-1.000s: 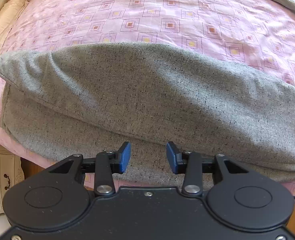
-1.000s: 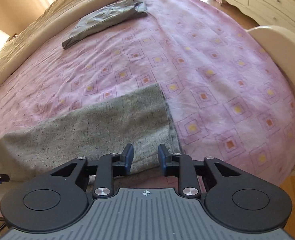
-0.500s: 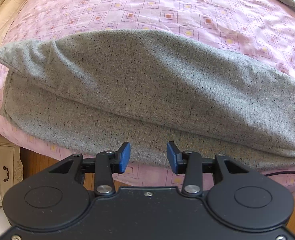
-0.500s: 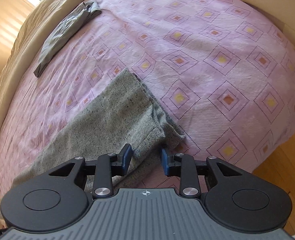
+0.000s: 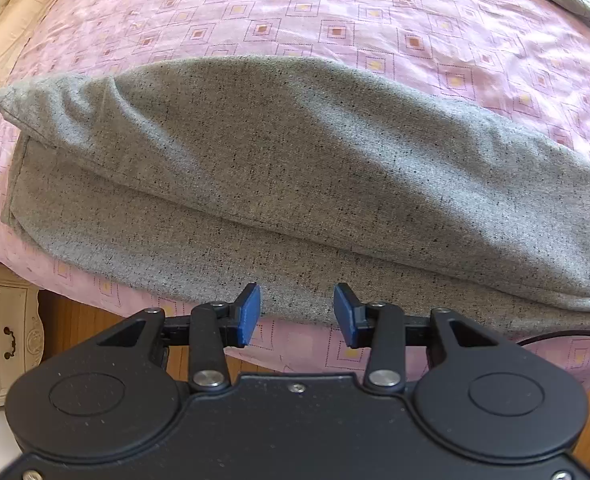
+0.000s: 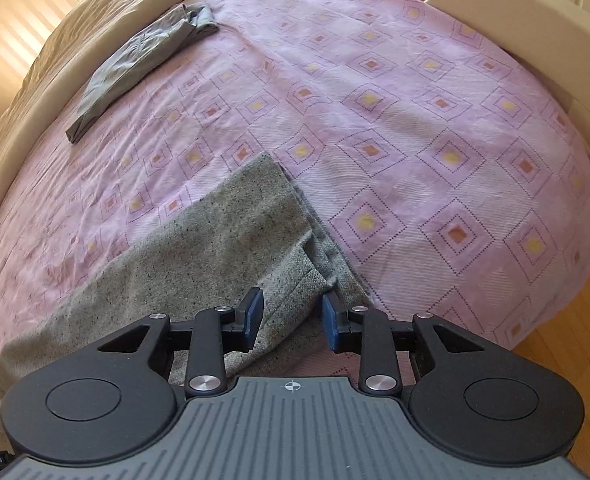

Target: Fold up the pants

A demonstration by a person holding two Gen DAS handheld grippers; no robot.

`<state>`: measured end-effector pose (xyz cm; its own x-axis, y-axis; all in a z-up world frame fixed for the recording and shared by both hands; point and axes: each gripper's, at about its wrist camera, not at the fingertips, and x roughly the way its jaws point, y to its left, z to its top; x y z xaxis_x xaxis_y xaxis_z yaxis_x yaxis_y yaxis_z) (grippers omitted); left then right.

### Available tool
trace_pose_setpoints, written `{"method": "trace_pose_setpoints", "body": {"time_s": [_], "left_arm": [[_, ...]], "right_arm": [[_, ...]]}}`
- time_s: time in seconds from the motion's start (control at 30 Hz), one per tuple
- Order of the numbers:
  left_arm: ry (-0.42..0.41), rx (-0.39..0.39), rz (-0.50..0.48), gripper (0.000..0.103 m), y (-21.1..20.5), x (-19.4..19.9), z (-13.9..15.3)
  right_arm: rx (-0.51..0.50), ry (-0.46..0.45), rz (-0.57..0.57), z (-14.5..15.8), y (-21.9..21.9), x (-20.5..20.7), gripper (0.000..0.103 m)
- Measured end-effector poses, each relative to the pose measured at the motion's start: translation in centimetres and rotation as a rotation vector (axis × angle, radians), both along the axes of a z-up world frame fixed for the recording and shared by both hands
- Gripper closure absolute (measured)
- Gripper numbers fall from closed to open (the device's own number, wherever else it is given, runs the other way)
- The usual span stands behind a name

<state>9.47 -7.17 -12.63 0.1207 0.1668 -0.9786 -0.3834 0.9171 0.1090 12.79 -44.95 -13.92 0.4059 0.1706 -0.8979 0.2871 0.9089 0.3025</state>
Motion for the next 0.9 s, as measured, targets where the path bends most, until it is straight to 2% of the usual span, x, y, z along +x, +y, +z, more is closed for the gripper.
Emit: {"method": "trace_pose_setpoints", "body": {"time_s": [0.07, 0.1, 0.13, 0.23, 0.33, 0.43, 0.47, 0.53, 0.63, 0.77, 0.9], "left_arm": [[0.004, 0.002, -0.006, 0.051, -0.1, 0.0, 0.0], [0.01, 0.003, -0.011, 0.051, -0.1, -0.1, 0.0], [0.013, 0.006, -0.016, 0.051, -0.1, -0.1, 0.1], [0.006, 0.02, -0.009, 0.046, 0.4, -0.8, 0.6], [0.016, 0.019, 0.016, 0.045, 1.4, -1.4, 0.6], [0.025, 0.028, 0.027, 0.045, 2.7, -1.7, 0.7], [0.023, 0.035, 0.028, 0.045, 3.2, -1.8, 0.9], [0.018, 0.05, 0.034, 0.045, 4.6, -2.1, 1.1], [0.008, 0.065, 0.051, 0.044, 7.3, -2.5, 1.2], [-0.003, 0.084, 0.065, 0.043, 11.6, -2.9, 1.0], [-0.01, 0.095, 0.057, 0.043, 16.8, -3.1, 0.8]], "right_arm": [[0.029, -0.017, 0.025, -0.1, -0.1, 0.2, 0.078], [0.021, -0.016, 0.039, 0.3, 0.0, 0.2, 0.097], [0.0, -0.019, 0.051, 0.9, 0.0, 0.3, 0.098], [-0.061, -0.058, 0.071, 2.7, -0.4, -0.3, 0.098], [-0.124, 0.008, 0.077, 0.8, -0.5, -0.3, 0.098], [-0.151, 0.025, 0.093, 0.0, 0.4, 0.0, 0.096], [-0.162, 0.017, 0.084, 0.4, 0.6, 0.0, 0.095], [-0.205, -0.026, 0.079, 1.6, 1.1, -0.4, 0.085], [-0.3, -0.128, 0.132, 3.6, 2.9, -1.0, 0.083], [-0.277, -0.203, 0.248, 5.3, 6.8, -1.6, 0.083], [-0.203, -0.227, 0.386, 6.0, 13.9, -2.9, 0.082]]}}
